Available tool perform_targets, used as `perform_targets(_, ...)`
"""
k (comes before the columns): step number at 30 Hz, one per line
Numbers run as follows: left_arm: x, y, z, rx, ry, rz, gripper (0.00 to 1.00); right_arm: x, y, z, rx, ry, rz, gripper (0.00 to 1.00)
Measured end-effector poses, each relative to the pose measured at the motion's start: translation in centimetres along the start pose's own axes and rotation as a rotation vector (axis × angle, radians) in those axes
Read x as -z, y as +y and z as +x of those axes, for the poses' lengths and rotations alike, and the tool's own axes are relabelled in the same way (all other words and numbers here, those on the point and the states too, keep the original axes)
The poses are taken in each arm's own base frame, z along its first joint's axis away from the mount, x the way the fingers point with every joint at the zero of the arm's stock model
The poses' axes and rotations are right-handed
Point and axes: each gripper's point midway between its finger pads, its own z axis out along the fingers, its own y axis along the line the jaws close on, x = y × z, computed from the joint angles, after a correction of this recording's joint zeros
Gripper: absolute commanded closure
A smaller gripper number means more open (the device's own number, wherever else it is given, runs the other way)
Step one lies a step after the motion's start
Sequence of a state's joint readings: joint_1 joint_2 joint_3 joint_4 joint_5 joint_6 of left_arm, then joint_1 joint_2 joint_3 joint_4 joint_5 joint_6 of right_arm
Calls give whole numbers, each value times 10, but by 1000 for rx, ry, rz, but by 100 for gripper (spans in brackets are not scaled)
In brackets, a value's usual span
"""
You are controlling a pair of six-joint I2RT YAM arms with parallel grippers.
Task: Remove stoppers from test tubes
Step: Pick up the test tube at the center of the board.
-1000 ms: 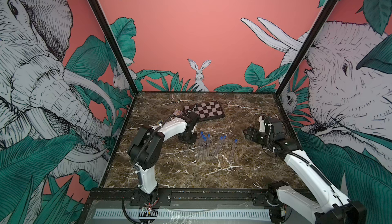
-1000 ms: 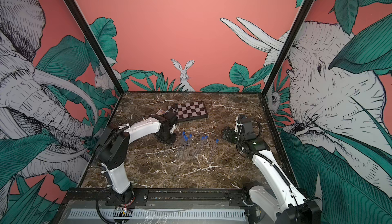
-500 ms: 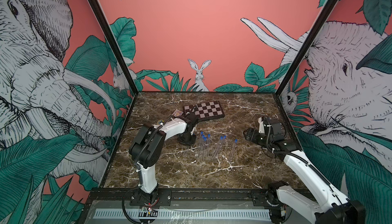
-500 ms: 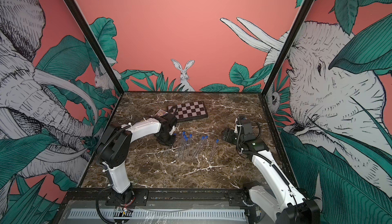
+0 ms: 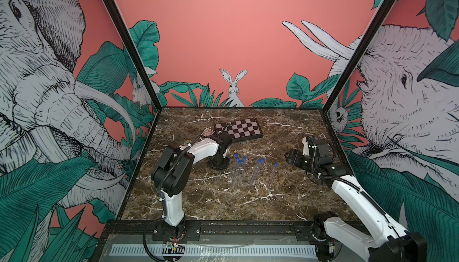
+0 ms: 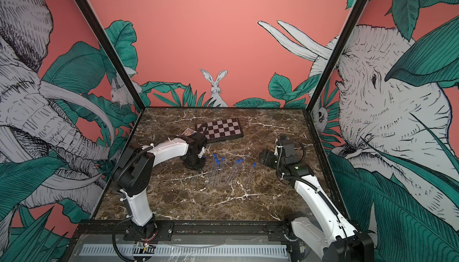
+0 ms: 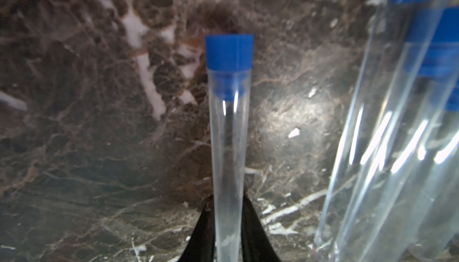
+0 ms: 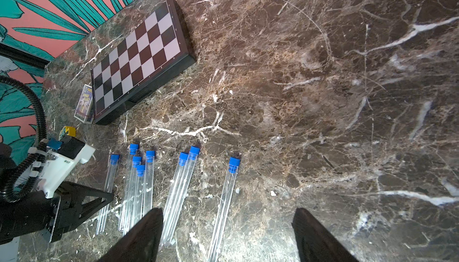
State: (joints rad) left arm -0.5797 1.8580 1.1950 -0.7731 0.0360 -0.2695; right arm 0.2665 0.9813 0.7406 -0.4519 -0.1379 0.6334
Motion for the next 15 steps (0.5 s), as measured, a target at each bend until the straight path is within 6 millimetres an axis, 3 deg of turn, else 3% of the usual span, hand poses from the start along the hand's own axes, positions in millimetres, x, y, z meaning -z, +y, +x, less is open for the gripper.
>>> perform_targets(10,4,2,-2,-28,-36,-7,86,0,3,0,1,4,-18,17)
perform_targets(12,13,0,-4,-39,-68,-1,86,0,9,-1,3,1,-47,16)
perform_targets(15,42,-6,-14,-67,-168,22,87,1,22,-6,8,-12,-113,18)
